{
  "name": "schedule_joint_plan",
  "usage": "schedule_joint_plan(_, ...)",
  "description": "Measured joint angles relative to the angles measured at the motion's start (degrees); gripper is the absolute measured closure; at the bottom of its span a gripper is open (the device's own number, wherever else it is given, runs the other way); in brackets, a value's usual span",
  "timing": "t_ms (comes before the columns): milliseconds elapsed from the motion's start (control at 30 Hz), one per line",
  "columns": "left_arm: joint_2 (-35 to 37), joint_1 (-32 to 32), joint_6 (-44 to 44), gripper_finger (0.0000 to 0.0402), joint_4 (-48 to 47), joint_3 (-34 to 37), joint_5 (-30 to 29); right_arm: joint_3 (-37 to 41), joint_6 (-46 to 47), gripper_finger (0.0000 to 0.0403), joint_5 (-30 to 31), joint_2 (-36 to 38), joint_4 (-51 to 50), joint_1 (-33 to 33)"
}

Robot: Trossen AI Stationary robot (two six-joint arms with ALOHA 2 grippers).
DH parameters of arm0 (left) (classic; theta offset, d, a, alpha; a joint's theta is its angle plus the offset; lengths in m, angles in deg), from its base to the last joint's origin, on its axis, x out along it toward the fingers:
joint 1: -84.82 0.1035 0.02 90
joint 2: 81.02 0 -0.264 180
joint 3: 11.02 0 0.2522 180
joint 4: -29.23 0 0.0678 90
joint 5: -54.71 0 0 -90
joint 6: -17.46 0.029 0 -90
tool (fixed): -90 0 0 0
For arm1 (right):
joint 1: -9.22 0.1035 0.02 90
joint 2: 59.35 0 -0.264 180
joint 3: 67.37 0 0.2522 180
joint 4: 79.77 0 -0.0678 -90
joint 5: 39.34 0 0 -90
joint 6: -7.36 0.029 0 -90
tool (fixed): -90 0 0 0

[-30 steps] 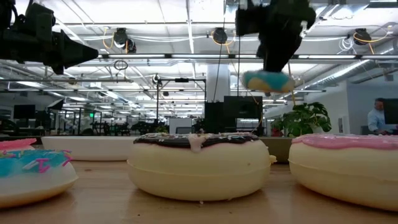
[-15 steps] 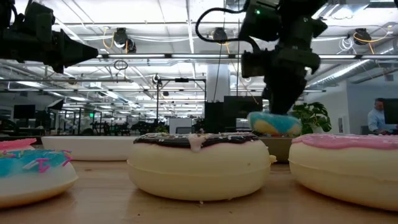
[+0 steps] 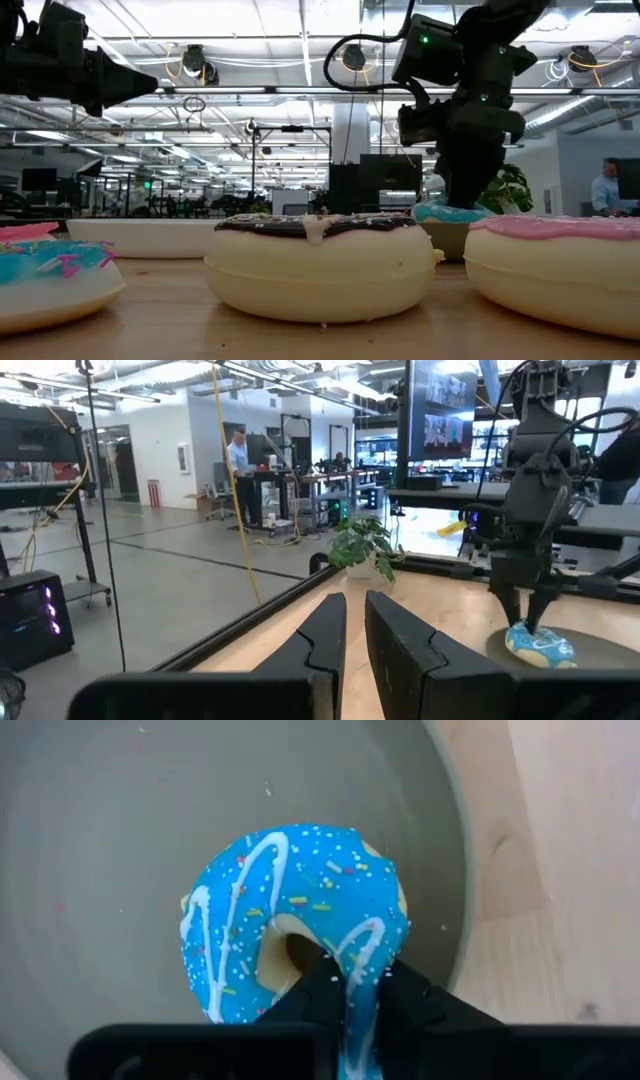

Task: Pick & Place donuts
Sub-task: Put the large blue donut on the gray plate, then put the large pink donut on the gray plate

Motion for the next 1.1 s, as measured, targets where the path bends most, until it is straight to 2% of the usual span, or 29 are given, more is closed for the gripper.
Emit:
schedule_joint_plan(200, 0.0, -0.01, 0.16, 0.0355, 0.0, 0.0, 0.0, 0.0, 0.62, 0.0276, -2.7, 0.0, 3.37, 0.0)
schedule_joint_plan(333, 0.0, 0.0, -0.08, 0.0355, -0.01, 0.0, 0.0, 0.0, -0.42, 0.0212, -2.47, 0.0, 3.99, 0.0)
schedule_joint_plan(533, 0.0, -0.01, -0.01, 0.0355, 0.0, 0.0, 0.0, -4.13, -1.68, 0.0155, -2.39, 0.0, -1.17, -0.04)
schedule_joint_plan(700, 0.0, 0.01, 0.18, 0.0355, -0.1, 0.0, 0.0, -14.61, -3.04, 0.0143, -2.31, 0.0, -18.25, -0.04)
schedule_joint_plan(833, 0.0, 0.01, 0.2, 0.0355, -0.48, 0.0, 0.0, -23.42, 2.7, 0.0148, -0.45, 0.0, -29.67, 1.8)
schedule_joint_plan(967, 0.0, 0.01, 0.2, 0.0355, -0.46, 0.0, 0.0, -28.91, 6.38, 0.0159, 3.56, 0.04, -30.42, 8.14)
schedule_joint_plan(1100, 0.0, 0.01, 0.2, 0.0355, -0.44, 0.0, 0.0, -29.59, 10.03, 0.0186, 8.19, 0.02, -26.4, 16.06)
